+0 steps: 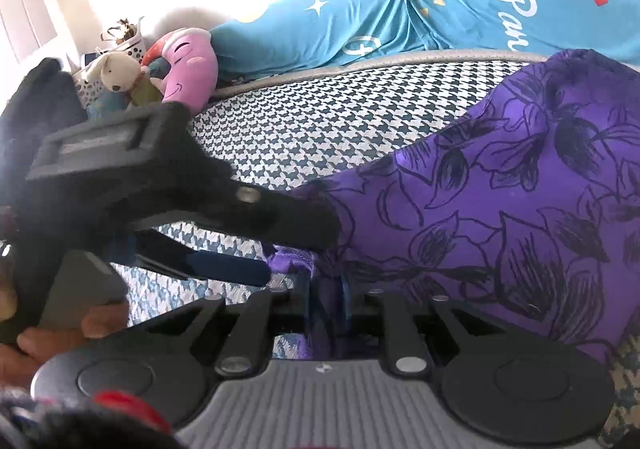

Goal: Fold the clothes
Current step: 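Grasp the blouse edge with the left gripper and lift it toward the right gripper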

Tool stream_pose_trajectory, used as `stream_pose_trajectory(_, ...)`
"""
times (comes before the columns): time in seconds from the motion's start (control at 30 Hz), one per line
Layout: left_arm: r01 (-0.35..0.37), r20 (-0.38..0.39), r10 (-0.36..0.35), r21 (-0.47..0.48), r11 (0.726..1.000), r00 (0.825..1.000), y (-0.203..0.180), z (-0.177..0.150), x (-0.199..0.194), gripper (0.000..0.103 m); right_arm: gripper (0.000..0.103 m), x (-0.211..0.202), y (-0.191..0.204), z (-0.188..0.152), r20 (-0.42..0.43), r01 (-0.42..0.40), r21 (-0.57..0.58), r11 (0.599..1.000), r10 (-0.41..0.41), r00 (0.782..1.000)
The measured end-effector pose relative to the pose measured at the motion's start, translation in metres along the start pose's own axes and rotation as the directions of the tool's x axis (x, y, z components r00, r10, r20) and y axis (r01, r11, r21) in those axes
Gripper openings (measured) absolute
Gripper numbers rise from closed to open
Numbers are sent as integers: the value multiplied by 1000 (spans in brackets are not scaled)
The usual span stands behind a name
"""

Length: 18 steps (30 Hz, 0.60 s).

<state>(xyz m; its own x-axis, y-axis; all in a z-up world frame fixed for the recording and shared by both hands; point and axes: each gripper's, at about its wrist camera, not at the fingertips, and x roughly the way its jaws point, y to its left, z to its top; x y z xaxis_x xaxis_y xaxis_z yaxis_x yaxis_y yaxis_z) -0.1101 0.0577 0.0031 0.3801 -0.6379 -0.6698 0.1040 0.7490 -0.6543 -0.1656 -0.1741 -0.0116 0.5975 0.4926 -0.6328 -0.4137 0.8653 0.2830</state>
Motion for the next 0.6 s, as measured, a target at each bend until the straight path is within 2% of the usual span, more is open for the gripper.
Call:
stream_pose_trajectory(0.23, -47, 37, 47, -5, 999, 998, -5, 3, 15, 103, 16, -9, -12, 4, 29, -39, 76, 996, 37, 999)
stream_pose_trajectory(0.43, 24, 33, -24, 8, 1000, 999, -10, 4, 17, 103, 16, -22, -29, 9, 78, -84, 181, 980, 71, 994)
stream_pose_trajectory(0.6, 94, -3, -94, 29, 995, 996, -19, 4, 16, 103, 16, -28, -36, 14, 114, -88, 215, 973, 64, 991)
